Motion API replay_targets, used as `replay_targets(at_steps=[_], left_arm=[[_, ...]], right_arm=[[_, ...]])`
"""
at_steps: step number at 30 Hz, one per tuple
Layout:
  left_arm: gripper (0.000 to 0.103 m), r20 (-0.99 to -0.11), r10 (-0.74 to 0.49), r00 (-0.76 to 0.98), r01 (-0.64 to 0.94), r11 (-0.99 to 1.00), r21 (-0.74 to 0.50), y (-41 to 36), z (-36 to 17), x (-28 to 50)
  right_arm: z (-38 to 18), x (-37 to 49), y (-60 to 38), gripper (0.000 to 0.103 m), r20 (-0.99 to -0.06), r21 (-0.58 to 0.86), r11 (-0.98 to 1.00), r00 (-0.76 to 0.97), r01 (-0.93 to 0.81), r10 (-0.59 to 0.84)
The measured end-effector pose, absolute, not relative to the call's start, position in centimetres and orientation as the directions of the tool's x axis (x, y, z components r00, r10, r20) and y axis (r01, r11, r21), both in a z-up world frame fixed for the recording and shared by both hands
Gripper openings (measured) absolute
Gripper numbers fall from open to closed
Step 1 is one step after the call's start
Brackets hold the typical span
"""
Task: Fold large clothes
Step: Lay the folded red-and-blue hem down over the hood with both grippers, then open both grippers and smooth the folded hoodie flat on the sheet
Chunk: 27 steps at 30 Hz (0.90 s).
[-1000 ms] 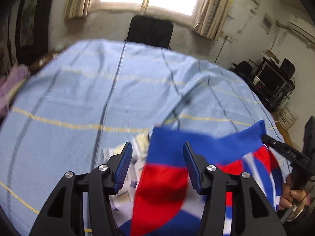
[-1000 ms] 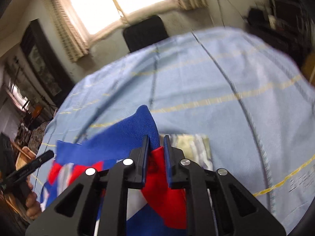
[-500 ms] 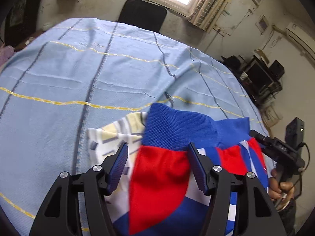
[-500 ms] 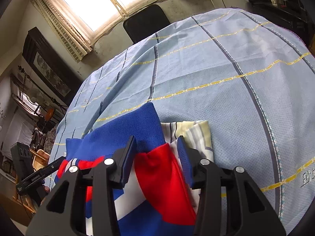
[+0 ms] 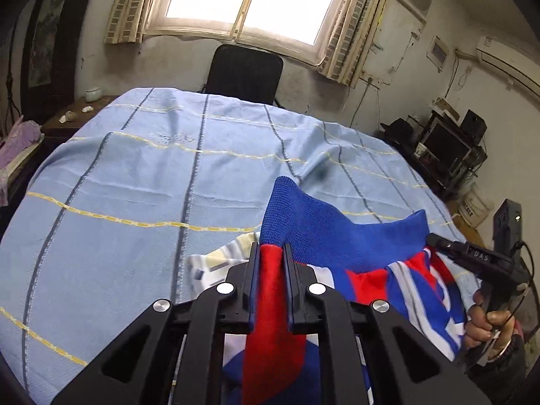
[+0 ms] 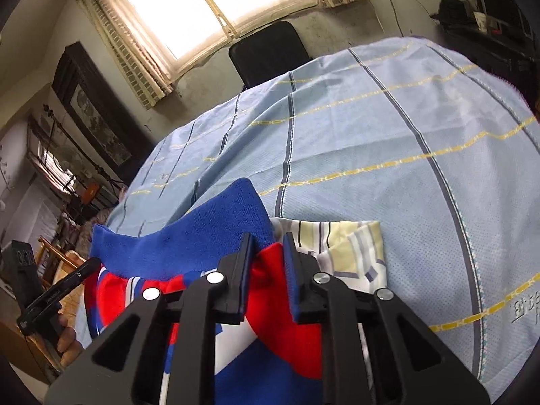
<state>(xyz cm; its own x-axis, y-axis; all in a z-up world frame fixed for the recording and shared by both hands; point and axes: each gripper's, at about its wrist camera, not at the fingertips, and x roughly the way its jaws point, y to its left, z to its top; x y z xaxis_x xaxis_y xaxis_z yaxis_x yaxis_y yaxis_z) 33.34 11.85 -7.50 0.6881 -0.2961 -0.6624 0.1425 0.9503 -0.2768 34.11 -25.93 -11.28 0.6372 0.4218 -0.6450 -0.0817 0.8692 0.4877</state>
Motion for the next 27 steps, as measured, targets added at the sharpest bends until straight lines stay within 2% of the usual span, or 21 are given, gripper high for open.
replay_targets(at_steps=[2, 3, 4, 6, 7, 10, 12, 15, 17, 19, 21, 23, 24, 27], left_arm=[[0.013, -0.723, -0.259, 0.64, 0.117, 0.963, -0.241, 11.5, -9.9, 34.5], [0.014, -0.765, -0.247, 0.595, 0.109, 0.968, -0.227, 11.1, -11.7, 35.4], [0.015, -0.766, -0.241, 0.597, 0.109, 0.969, -0.22, 10.8, -12.5, 35.6], [0.016, -0.761, -0.21, 0.614, 0.122, 0.978, -0.172, 10.1, -12.1, 35.4], [0.021, -0.758, -0.209, 0.617, 0.125, 0.978, -0.168, 10.0, -12.1, 35.3], [0.036, -0.756, -0.18, 0.629, 0.09, 0.983, -0.159, 10.4, -11.8, 35.2], [0.038, -0.732, -0.167, 0.661, 0.064, 0.984, -0.167, 11.1, -10.5, 34.7], [0.048, -0.676, -0.158, 0.719, 0.039, 0.982, -0.187, 11.8, -7.8, 33.2], [0.056, -0.651, -0.185, 0.736, 0.046, 0.973, -0.225, 11.8, -6.1, 32.1], [0.057, -0.647, -0.253, 0.719, 0.098, 0.959, -0.266, 10.6, -5.2, 30.9], [0.062, -0.65, -0.279, 0.707, 0.15, 0.957, -0.248, 8.6, -4.8, 29.6], [0.072, -0.646, -0.276, 0.712, 0.179, 0.961, -0.213, 6.7, -4.6, 28.0], [0.073, -0.645, -0.285, 0.709, 0.198, 0.958, -0.206, 5.8, -4.6, 27.2], [0.074, -0.658, -0.328, 0.678, 0.241, 0.945, -0.223, 3.8, -5.2, 25.4]], right_arm=[[-12.2, 34.6, -25.5, 0.019, -0.686, 0.442, 0.895, 0.619, -0.061, 0.382], [-12.9, 34.9, -25.6, 0.024, -0.7, 0.445, 0.894, 0.605, -0.046, 0.38], [-13.4, 35.1, -25.9, 0.026, -0.705, 0.458, 0.888, 0.595, -0.032, 0.386], [-13.6, 35.2, -26.7, 0.035, -0.7, 0.496, 0.868, 0.588, -0.007, 0.405], [-13.7, 35.2, -27.0, 0.036, -0.697, 0.502, 0.865, 0.591, -0.002, 0.406], [-13.2, 34.9, -27.6, 0.036, -0.682, 0.517, 0.856, 0.608, 0.009, 0.406], [-12.1, 34.3, -27.6, 0.034, -0.659, 0.53, 0.848, 0.624, -0.011, 0.42], [-10.0, 33.1, -27.0, 0.034, -0.622, 0.526, 0.848, 0.651, -0.064, 0.435], [-8.9, 31.8, -26.3, 0.034, -0.606, 0.525, 0.845, 0.654, -0.101, 0.454], [-7.7, 30.3, -25.5, 0.036, -0.599, 0.507, 0.853, 0.661, -0.124, 0.452], [-6.6, 28.2, -24.9, 0.071, -0.573, 0.496, 0.856, 0.686, -0.146, 0.449], [-6.1, 26.2, -25.2, 0.084, -0.51, 0.537, 0.829, 0.723, -0.156, 0.466], [-6.2, 25.2, -25.4, 0.088, -0.482, 0.576, 0.804, 0.733, -0.148, 0.48], [-8.0, 24.7, -25.0, 0.086, -0.494, 0.679, 0.716, 0.62, -0.163, 0.61]])
